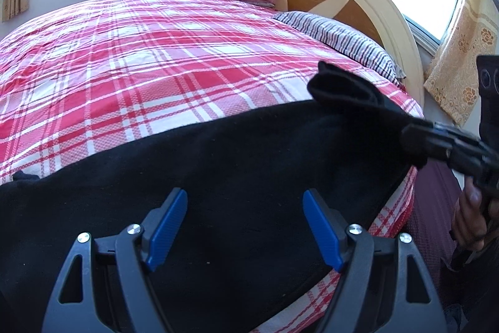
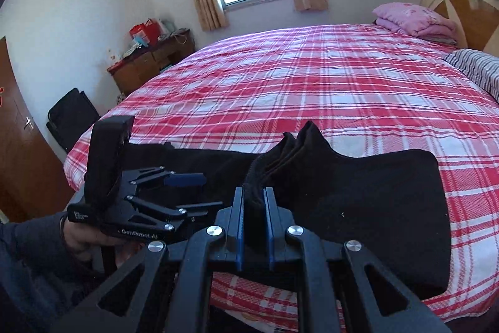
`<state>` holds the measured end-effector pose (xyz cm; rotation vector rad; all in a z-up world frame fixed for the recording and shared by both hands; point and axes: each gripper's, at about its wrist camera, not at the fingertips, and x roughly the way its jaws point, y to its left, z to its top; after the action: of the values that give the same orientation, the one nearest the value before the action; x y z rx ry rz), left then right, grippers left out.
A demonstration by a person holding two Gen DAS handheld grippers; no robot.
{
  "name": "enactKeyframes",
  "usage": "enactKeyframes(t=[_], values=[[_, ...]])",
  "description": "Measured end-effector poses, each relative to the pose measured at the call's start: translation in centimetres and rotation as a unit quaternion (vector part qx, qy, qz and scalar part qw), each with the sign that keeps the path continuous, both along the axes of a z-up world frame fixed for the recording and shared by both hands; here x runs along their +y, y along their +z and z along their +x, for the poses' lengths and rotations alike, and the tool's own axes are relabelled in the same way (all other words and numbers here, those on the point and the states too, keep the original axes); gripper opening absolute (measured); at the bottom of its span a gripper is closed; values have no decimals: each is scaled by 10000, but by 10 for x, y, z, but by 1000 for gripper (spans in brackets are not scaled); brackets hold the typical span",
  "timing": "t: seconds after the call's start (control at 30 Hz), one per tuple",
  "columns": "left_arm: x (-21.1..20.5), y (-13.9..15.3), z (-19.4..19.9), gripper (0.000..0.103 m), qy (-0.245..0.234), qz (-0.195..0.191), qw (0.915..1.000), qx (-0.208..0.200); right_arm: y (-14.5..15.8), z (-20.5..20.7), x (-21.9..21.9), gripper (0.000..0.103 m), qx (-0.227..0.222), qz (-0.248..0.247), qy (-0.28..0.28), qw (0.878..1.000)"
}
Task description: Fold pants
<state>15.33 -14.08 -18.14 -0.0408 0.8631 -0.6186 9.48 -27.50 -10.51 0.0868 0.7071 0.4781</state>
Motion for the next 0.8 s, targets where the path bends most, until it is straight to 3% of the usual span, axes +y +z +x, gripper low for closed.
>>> enactKeyframes(t=[0.53, 0.8], values=[[31, 0, 4, 79, 462, -97, 9989, 23, -8, 13, 51, 11, 7, -272, 710, 9971], [38, -2, 7, 79, 467, -388, 9978, 248, -50, 26, 64, 12, 674, -656, 854, 9919]])
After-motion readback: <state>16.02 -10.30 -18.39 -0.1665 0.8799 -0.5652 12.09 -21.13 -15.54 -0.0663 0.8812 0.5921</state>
